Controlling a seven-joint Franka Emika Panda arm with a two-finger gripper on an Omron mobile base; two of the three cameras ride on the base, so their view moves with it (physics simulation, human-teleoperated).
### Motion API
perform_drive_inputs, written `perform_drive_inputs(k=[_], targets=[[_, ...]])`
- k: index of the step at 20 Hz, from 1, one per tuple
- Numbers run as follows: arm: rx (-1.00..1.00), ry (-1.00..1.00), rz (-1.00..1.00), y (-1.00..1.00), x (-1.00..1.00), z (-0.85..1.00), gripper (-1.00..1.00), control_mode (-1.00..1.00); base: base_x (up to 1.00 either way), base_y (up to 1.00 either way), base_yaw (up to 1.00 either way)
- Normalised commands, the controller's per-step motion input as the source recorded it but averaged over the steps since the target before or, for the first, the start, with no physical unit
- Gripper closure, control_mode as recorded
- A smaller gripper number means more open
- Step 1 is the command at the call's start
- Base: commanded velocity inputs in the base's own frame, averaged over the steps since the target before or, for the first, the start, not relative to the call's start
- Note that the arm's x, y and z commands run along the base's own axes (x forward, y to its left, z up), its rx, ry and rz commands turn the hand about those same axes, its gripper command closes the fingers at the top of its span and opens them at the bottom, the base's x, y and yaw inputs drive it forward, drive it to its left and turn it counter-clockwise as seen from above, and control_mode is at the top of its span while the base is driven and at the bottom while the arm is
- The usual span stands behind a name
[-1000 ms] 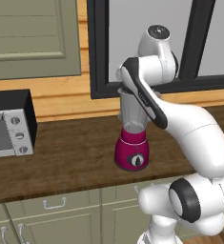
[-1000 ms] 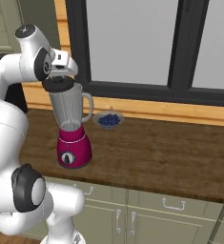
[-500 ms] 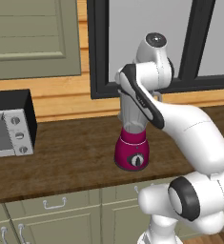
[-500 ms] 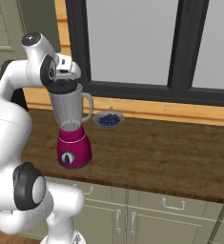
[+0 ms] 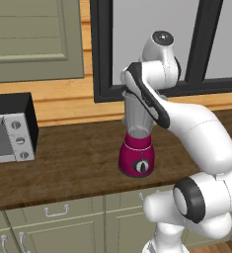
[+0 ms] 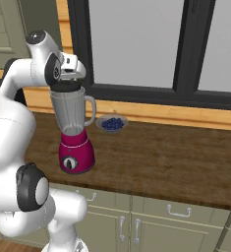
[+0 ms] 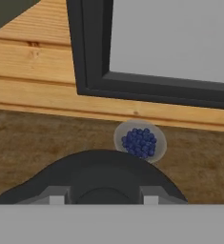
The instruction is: Close the lid blender by securely placing the lid on top.
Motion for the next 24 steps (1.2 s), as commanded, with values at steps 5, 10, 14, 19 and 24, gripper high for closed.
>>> perform_drive_inputs(k=[5, 10, 14, 19, 24], targets=[[0.0, -0.03, 0.0, -0.22, 0.01, -0.09, 1.0, -1.0, 0.0, 0.0, 0.0], [0.0, -0.07, 0.0, -0.11, 0.0, -0.17, 1.0, -1.0, 0.0, 0.0, 0.0], [0.0, -0.05, 0.0, 0.0, 0.0, -0.09, 1.0, -1.0, 0.0, 0.0, 0.0], [0.0, -0.01, 0.0, 0.11, -0.01, 0.0, 1.0, -1.0, 0.0, 0.0, 0.0], [-0.03, 0.0, 0.0, 0.27, -0.12, 0.13, 1.0, -1.0, 0.0, 0.0, 0.0]])
